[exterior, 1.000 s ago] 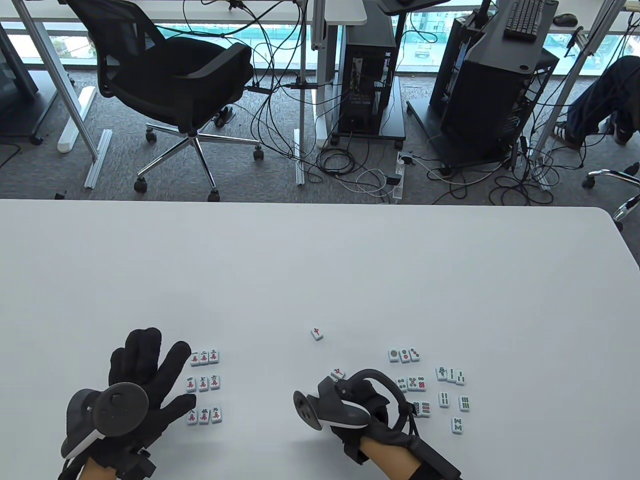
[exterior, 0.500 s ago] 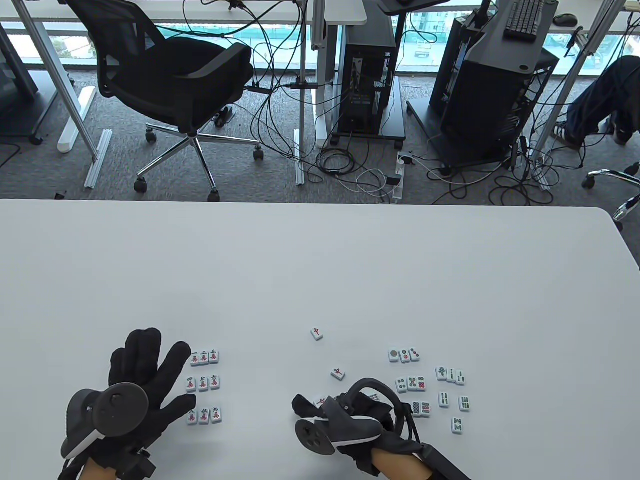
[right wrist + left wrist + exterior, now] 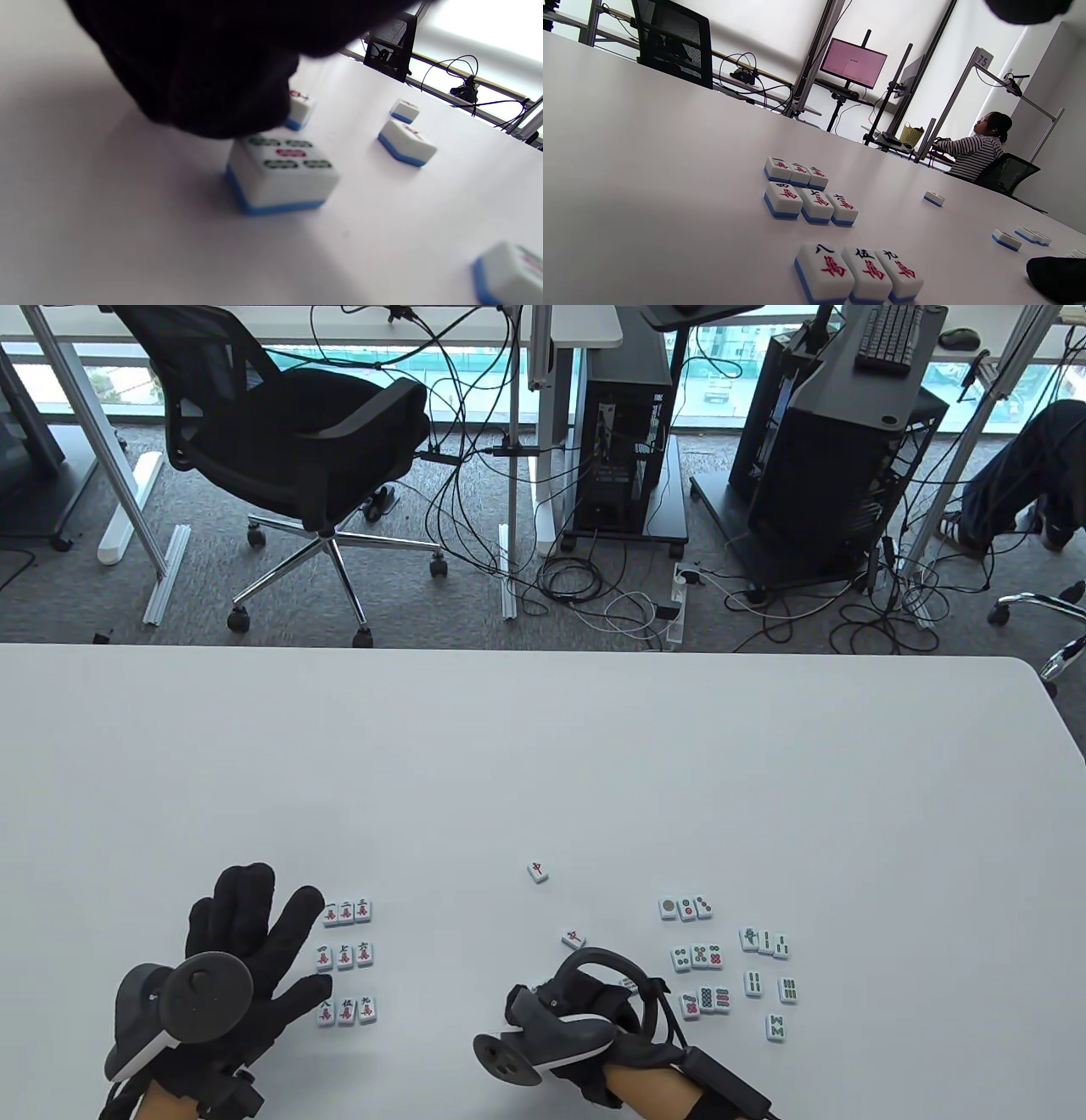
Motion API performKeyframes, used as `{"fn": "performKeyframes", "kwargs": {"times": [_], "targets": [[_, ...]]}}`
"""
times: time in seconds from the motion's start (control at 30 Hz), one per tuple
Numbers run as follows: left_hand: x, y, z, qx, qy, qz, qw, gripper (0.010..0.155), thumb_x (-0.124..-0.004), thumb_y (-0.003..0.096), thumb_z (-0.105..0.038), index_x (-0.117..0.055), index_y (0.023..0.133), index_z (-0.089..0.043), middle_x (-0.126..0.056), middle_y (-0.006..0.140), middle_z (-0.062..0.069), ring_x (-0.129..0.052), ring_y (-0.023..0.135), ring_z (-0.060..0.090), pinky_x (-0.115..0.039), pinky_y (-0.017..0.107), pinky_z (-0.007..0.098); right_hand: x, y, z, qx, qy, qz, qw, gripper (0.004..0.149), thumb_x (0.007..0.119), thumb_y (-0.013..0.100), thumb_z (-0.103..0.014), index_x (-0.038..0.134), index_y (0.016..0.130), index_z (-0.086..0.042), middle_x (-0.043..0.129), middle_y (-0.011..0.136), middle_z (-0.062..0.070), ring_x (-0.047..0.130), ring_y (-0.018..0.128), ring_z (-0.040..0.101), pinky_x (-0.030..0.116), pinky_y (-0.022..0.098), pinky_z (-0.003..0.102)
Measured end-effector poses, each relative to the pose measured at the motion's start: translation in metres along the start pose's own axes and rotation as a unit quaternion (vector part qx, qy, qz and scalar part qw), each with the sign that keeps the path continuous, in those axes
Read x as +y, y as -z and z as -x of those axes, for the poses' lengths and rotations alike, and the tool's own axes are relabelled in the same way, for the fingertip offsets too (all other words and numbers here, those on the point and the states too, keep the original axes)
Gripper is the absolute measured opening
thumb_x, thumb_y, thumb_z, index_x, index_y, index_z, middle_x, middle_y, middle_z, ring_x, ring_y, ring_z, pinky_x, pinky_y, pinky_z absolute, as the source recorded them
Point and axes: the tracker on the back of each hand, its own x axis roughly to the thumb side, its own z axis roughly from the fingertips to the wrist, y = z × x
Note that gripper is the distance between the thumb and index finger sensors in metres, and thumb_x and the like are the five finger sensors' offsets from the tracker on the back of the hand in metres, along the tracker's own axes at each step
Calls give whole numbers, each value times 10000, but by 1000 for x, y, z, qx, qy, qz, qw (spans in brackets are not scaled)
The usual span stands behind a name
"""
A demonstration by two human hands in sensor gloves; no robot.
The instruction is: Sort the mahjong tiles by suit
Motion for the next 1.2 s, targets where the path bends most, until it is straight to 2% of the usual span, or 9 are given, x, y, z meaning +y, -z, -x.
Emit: {"fn": "performKeyframes", "kwargs": {"times": [0.17, 0.23, 0.47, 0.7, 0.83, 0.97, 1.13, 1.2], "targets": [[0, 0, 0, -1, 0, 0, 1000, 821, -631, 394, -732, -238, 1072, -488, 145, 1078, -163, 143, 1079, 159, -12, 775, 536, 0, -2, 4, 15, 0, 3, 1000, 647, 870, 357, -343, 691, 940, -127, 979, 337, 8, 879, 56, 90, 804, 48, 261], [0, 0, 0, -1, 0, -1, 1000, 822, -632, 394, -732, -237, 1072, -486, 147, 1077, -162, 144, 1078, 160, -12, 775, 537, 0, 0, 8, 36, 2, -15, 999, 677, 864, 353, -371, 672, 952, -123, 978, 356, 4, 883, 73, 94, 807, 62, 264], [0, 1, 1, -1, -2, -2, 1000, 822, -632, 394, -732, -239, 1073, -485, 144, 1078, -162, 142, 1079, 159, -12, 775, 537, 2, 8, 20, 37, 59, -48, 996, 640, 858, 362, -365, 701, 912, -78, 978, 353, 13, 884, 75, 104, 806, 65, 273], [-2, 1, 0, -7, 1, 2, 1000, 820, -630, 395, -733, -240, 1073, -486, 143, 1079, -163, 140, 1079, 160, -14, 776, 536, -3, 10, 21, 35, 71, -21, 997, 600, 876, 348, -356, 772, 862, -65, 983, 336, 13, 883, 59, 102, 805, 53, 271], [-1, 1, 0, -6, -3, 1, 1000, 822, -632, 395, -731, -243, 1075, -481, 143, 1079, -161, 141, 1079, 160, -14, 775, 537, -21, -17, 40, 55, 98, 40, 993, 598, 871, 350, -361, 771, 863, -70, 984, 344, 5, 888, 66, 96, 811, 58, 266], [1, -1, -2, -13, -7, -5, 1000, 821, -632, 394, -732, -243, 1074, -484, 142, 1079, -162, 142, 1079, 160, -13, 775, 537, -25, -66, 78, 116, 105, 37, 987, 599, 869, 356, -355, 764, 873, -72, 987, 375, 10, 903, 94, 104, 822, 80, 271], [1, -1, -3, -16, -6, -6, 1000, 821, -631, 395, -732, -241, 1074, -483, 143, 1079, -162, 143, 1078, 159, -12, 775, 535, -2, -133, 123, 220, 70, -11, 973, 600, 871, 357, -358, 768, 877, -77, 991, 393, 4, 913, 109, 97, 832, 91, 262], [1, -1, -3, -16, -5, -6, 1000, 822, -631, 394, -732, -240, 1073, -485, 144, 1079, -163, 143, 1078, 158, -11, 775, 536, 19, -159, 137, 260, 92, -57, 960, 600, 872, 359, -354, 767, 878, -72, 991, 398, 9, 914, 113, 101, 832, 93, 265]]}}
